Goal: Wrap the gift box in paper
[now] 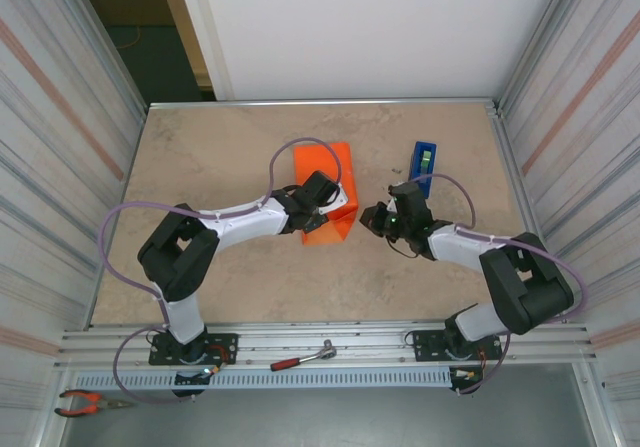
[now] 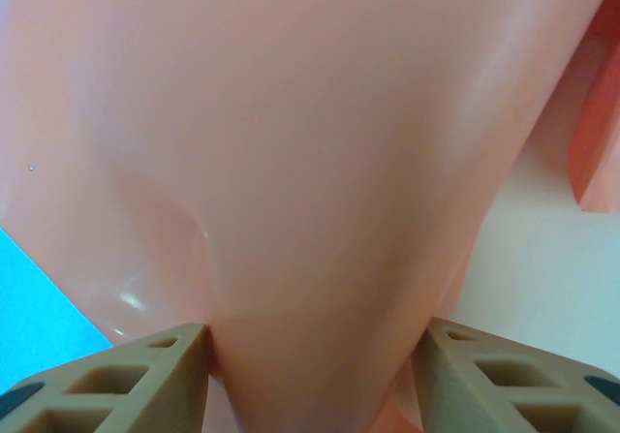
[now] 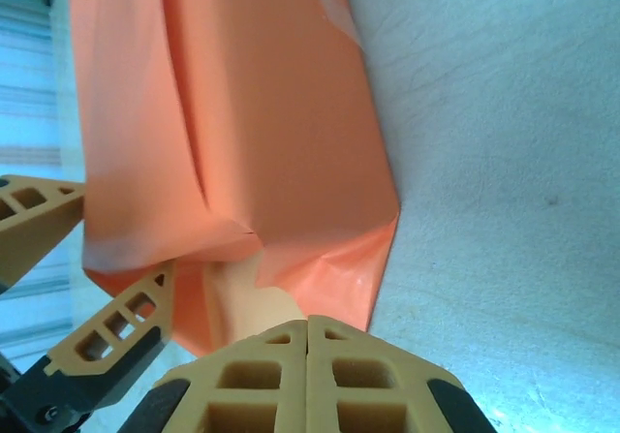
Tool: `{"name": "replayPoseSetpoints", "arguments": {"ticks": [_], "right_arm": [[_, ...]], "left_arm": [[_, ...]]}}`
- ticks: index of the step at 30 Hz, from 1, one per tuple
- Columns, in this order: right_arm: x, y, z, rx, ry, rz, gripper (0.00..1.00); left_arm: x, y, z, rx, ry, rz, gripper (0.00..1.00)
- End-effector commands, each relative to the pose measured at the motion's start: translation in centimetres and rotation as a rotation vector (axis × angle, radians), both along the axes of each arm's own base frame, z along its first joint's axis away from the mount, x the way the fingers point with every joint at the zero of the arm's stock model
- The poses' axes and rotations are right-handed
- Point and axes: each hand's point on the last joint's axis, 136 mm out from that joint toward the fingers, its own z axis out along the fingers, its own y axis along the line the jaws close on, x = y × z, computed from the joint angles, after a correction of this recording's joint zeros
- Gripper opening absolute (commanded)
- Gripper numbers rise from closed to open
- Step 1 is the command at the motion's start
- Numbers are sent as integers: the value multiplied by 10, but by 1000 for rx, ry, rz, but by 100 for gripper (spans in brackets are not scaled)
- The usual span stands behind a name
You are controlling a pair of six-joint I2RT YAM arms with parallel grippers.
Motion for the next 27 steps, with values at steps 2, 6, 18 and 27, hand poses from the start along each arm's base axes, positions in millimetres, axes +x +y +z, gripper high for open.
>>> {"name": "replayPoseSetpoints", "arguments": {"ticks": [2,6,18,27], "right_arm": [[2,10,-14,-30,31,34,0],[13,23,-17,-28,32,51,0],[5,44,-56,-62,112,89,0],[-7,41,-50,-69,114,99,0]], "left_arm": [[-36,0,-47,57,181,-70,55],[-37,-1,-47,56,181,-72,55],[-38,-2,-47,62,179,-78,54],[-39,-2,-47,65,179,-79,53]]}}
